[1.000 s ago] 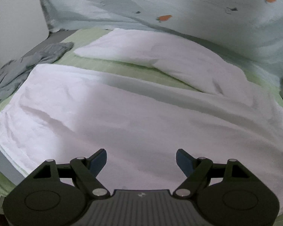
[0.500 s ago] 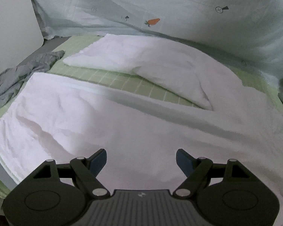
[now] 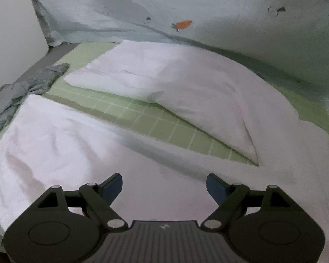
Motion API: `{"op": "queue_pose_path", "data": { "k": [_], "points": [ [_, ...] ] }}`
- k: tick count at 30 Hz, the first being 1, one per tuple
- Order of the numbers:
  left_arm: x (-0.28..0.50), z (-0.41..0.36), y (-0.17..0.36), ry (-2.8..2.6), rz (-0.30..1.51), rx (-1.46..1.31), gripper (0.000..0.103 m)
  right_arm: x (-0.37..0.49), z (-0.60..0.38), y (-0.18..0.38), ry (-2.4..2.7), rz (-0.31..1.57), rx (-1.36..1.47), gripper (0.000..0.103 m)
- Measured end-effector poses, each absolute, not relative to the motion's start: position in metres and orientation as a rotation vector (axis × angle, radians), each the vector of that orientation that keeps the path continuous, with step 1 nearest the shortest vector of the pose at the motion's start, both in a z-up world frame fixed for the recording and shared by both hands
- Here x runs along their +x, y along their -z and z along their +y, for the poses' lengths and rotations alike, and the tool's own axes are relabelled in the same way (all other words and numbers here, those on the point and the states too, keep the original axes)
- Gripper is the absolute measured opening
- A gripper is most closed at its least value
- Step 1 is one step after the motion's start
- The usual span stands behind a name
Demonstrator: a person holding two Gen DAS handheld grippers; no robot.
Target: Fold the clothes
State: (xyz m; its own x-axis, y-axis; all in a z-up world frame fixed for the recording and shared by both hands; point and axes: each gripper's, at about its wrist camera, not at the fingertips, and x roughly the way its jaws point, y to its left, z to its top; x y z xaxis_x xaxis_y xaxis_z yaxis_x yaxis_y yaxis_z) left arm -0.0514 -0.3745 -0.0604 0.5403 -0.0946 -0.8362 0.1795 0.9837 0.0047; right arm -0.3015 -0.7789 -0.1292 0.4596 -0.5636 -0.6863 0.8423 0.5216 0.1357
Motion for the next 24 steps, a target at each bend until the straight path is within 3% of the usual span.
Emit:
{"op": "queue_pose_path", "data": {
  "k": [10,14,16,21,24],
  "points": [
    [-0.015,-0.437,0.086,0.267,1.061,0.15,0.084,-0.21,-0.85,0.187,0.694,0.645,0.635,0.088],
    [-0.013,-0.437,0.099,0.25,1.102,0.15,0.084,-0.207,-0.848,0.186,0.644,0.621,0.601,0.034],
    [-0.012,-0.434,0.103,0.237,1.127,0.132,0.084,-0.213,-0.844,0.18,0.678,0.61,0.53,0.018],
    [-0.012,-0.418,0.099,0.206,1.107,0.105,0.084,-0.231,-0.852,0.176,0.909,0.619,0.489,0.022],
    [-0.011,-0.405,0.097,0.18,1.095,0.086,0.084,-0.213,-0.837,0.173,0.969,0.713,0.339,0.039]
  ]
}}
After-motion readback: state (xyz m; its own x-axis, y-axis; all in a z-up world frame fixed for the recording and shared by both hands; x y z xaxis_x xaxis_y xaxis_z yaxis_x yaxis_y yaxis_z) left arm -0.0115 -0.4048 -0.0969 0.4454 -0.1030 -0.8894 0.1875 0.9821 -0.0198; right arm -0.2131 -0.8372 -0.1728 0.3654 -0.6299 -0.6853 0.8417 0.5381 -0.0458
